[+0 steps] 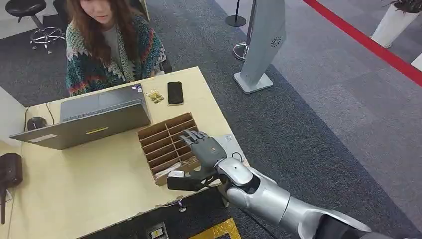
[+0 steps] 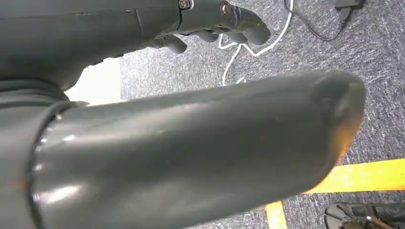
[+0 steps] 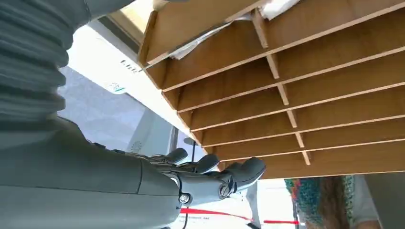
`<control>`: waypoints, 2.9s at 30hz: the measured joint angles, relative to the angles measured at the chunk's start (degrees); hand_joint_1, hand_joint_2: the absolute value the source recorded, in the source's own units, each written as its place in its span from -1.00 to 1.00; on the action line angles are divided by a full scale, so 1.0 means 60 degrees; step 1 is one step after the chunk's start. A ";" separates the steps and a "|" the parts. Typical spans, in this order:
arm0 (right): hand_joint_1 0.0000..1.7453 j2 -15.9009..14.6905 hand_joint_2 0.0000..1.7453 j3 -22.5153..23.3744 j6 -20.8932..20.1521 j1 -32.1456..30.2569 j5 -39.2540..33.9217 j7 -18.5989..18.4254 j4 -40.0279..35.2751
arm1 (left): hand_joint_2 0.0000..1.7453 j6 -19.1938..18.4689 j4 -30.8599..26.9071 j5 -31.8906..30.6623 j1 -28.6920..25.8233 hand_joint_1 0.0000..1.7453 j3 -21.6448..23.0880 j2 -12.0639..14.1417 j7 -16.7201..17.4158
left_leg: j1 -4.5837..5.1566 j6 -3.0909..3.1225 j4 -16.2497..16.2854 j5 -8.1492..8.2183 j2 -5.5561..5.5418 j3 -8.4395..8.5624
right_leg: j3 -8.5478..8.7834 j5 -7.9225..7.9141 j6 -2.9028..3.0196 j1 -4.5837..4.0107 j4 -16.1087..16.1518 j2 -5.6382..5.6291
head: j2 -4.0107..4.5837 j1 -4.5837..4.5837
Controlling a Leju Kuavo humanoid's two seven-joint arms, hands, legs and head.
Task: Pass the card to the sensor for recognition and then transmit it.
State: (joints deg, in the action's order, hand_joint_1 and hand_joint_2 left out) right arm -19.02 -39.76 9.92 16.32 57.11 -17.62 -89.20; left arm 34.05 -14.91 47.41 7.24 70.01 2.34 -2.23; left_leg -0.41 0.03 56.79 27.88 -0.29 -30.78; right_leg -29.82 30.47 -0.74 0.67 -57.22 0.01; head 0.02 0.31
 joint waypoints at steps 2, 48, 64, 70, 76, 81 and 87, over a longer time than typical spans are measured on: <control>-1.00 -0.0022 1.00 0.0022 0.0000 -0.0001 -0.0004 0.0011 0.0000 | -1.00 0.0000 0.0000 0.0000 -0.0003 -1.00 0.0000 0.0011 -0.0015 | 0.0000 0.0000 0.0000 0.0000 0.0000 0.0001 | 0.0000 0.0000 0.0000 0.0000 0.0000 -0.0001 | 0.0000 0.0000; 1.00 -0.0178 1.00 -0.0025 -0.0514 -0.0054 0.0350 -0.0066 0.0240 | -1.00 -0.0007 0.0000 0.0117 -0.0024 -1.00 0.0000 0.0025 -0.0018 | 0.0000 0.0000 0.0000 0.0000 0.0001 0.0000 | -0.0002 0.0000 0.0000 0.0000 0.0000 -0.0001 | -0.0004 0.0000; 0.74 -0.0175 1.00 0.0026 -0.0379 -0.0055 0.0197 -0.0120 0.0258 | -1.00 0.0000 0.0000 0.0197 -0.0026 -1.00 0.0000 0.0025 -0.0022 | 0.0000 0.0000 0.0000 0.0000 0.0001 0.0000 | -0.0002 0.0000 0.0000 0.0000 0.0000 -0.0001 | 0.0000 0.0000; 1.00 -0.0171 1.00 0.0026 -0.0200 -0.0055 0.0197 -0.0117 0.0321 | -1.00 0.0029 0.0000 0.0200 -0.0026 -1.00 0.0000 0.0025 -0.0084 | 0.0000 0.0000 0.0000 0.0000 0.0001 0.0000 | -0.0001 0.0000 0.0000 0.0000 0.0000 -0.0001 | 0.0000 0.0000; 1.00 -0.0171 1.00 0.0033 -0.0025 -0.0051 0.0230 -0.0098 0.0324 | -1.00 0.0036 0.0000 0.0204 -0.0027 -1.00 0.0000 0.0025 -0.0098 | 0.0000 0.0000 0.0000 0.0000 0.0001 0.0000 | 0.0000 0.0000 0.0000 0.0000 -0.0001 -0.0001 | 0.0000 0.0000; 1.00 -0.0171 1.00 0.0163 0.0629 0.0055 0.0258 -0.0015 0.0310 | -1.00 0.0036 0.0000 0.0190 -0.0026 -1.00 0.0000 0.0022 -0.0102 | 0.0000 0.0000 0.0000 0.0000 0.0001 -0.0001 | -0.0001 0.0000 0.0000 0.0000 -0.0001 -0.0001 | 0.0000 0.0000; 1.00 -0.0189 1.00 0.0451 0.1064 0.0756 0.0452 -0.0084 -0.0113 | -1.00 0.0022 0.0000 -0.0022 0.0020 -1.00 0.0004 0.0018 -0.0102 | 0.0001 -0.0001 0.0001 -0.0004 0.0010 0.0003 | -0.0003 -0.0008 0.0008 0.0001 -0.0002 -0.0008 | 0.0000 0.0000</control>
State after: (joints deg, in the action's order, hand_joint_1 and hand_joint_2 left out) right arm -20.15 -37.05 16.31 20.86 59.82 -18.12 -89.87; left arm 34.19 -14.91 47.28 7.36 70.03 2.45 -2.84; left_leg -0.41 0.02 56.80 27.86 -0.23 -30.76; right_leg -29.84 30.42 -0.69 0.67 -57.23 -0.04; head 0.02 0.31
